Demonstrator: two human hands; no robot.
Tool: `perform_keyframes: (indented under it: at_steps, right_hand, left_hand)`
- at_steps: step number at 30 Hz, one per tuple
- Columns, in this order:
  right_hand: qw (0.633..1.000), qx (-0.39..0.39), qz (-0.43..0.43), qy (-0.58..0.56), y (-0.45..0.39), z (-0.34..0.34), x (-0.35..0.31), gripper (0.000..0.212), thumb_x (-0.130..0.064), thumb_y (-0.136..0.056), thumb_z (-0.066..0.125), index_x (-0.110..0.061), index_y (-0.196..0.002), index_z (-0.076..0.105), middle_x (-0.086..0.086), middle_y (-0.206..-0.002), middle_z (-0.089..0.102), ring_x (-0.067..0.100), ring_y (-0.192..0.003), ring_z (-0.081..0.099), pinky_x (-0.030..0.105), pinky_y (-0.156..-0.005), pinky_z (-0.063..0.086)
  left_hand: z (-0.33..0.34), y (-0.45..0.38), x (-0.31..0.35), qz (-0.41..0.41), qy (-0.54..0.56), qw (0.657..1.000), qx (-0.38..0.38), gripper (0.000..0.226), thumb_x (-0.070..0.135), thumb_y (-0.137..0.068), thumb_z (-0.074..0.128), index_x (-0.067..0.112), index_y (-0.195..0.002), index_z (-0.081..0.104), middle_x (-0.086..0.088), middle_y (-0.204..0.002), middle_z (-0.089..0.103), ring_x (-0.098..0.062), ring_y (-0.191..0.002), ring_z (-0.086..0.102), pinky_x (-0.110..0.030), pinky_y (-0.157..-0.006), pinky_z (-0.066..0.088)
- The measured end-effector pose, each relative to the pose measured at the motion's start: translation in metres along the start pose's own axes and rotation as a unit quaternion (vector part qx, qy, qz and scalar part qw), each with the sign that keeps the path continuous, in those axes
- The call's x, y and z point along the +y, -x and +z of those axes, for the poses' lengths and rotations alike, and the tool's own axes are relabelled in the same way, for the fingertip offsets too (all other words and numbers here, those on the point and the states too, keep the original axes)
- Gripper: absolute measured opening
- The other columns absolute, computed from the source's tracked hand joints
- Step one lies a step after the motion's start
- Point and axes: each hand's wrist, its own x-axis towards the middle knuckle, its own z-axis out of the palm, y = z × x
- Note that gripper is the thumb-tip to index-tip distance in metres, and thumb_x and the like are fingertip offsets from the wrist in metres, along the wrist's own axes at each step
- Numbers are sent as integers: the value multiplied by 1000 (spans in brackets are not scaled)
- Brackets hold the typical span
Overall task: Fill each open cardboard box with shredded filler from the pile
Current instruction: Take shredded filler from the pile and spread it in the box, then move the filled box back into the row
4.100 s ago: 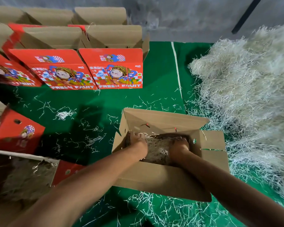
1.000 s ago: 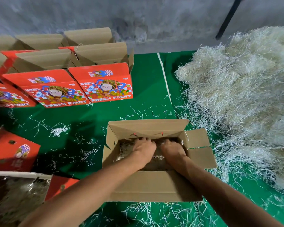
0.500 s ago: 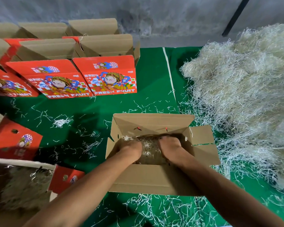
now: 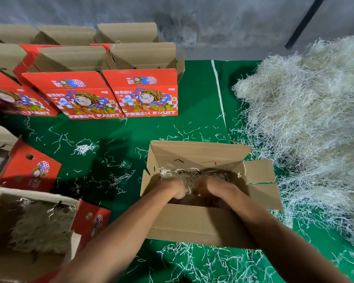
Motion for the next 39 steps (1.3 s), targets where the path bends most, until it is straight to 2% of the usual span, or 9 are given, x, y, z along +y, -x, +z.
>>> perform_keyframes:
  at_steps: [7, 10, 14, 17, 22, 29, 32, 36, 39]
  right_hand:
    - [995, -11, 46, -82, 32, 20, 33, 39, -33, -94, 62, -17, -129, 61, 6, -135, 61, 24, -119, 61, 27, -89, 48]
    - [982, 92, 46, -161, 37, 20, 36, 36, -30, -102, 53, -13, -133, 59, 4, -137, 60, 19, -125, 57, 24, -103, 45]
    - [960, 203, 76, -176, 62, 7, 29, 25, -22, -98, 52, -7, -101, 70, 10, -98, 74, 20, -85, 70, 30, -76, 58]
    - [931, 297, 30, -208, 91, -2, 28, 24, -32, -99, 54, -21, -83, 69, -6, -73, 71, 4, -53, 63, 14, -44, 46]
    - [864, 440, 20, -245, 137, 0, 53, 11, -26, -99, 58, -16, -101, 63, -6, -70, 65, 2, -44, 61, 12, -41, 46]
    - [841, 457, 128, -259, 152, 25, 93, 58, -57, -91, 61, -17, -129, 45, 3, -111, 59, 23, -100, 62, 45, -86, 59]
    - [813, 436, 99, -373, 153, 32, 99, 50, -50, -92, 63, -10, -119, 51, 5, -99, 68, 10, -76, 69, 29, -61, 59]
    - [766, 458, 31, -451, 152, 42, 94, 26, -38, -96, 60, -14, -106, 63, 0, -85, 72, 12, -71, 71, 27, -58, 58]
    - [733, 472, 2, -490, 154, 40, 80, 37, -50, -99, 51, -16, -109, 62, -5, -82, 72, 7, -72, 71, 21, -54, 55]
  left_hand:
    - [-1, 20, -3, 20, -7, 1000, 3, 50, 15, -102, 31, 2, -151, 30, -19, -158, 28, -34, -144, 31, -43, -117, 29]
    - [-2, 35, -13, 9, 63, 996, 55, 51, 25, -100, 39, 18, -150, 36, -13, -158, 31, -35, -141, 35, -49, -116, 30]
    - [2, 59, -19, 92, 205, 963, 150, 22, 35, -96, 50, 27, -108, 66, -3, -115, 68, -21, -99, 65, -50, -103, 45]
    - [-3, 88, -8, 171, 276, 931, 166, 17, 33, -100, 49, 31, -96, 65, 1, -90, 70, -14, -65, 60, -31, -67, 51]
    - [-2, 140, 22, 256, 260, 907, 212, 15, 47, -97, 49, 44, -97, 64, 24, -99, 67, -14, -94, 69, -38, -85, 55]
    - [17, 177, 42, 309, 251, 895, 201, 25, 52, -93, 57, 31, -105, 66, 14, -109, 66, -4, -99, 62, -41, -96, 50]
    - [26, 187, 38, 322, 246, 903, 141, 54, 75, -73, 66, 45, -118, 57, 15, -128, 54, -7, -107, 57, -33, -88, 47]
    - [37, 189, 30, 322, 164, 917, 167, 65, 46, -77, 77, 44, -135, 46, 13, -128, 46, -8, -105, 54, -29, -81, 50]
    - [35, 193, 24, 307, 123, 916, 226, 46, 22, -93, 61, 46, -131, 51, 17, -127, 55, 6, -70, 54, -24, -57, 48]
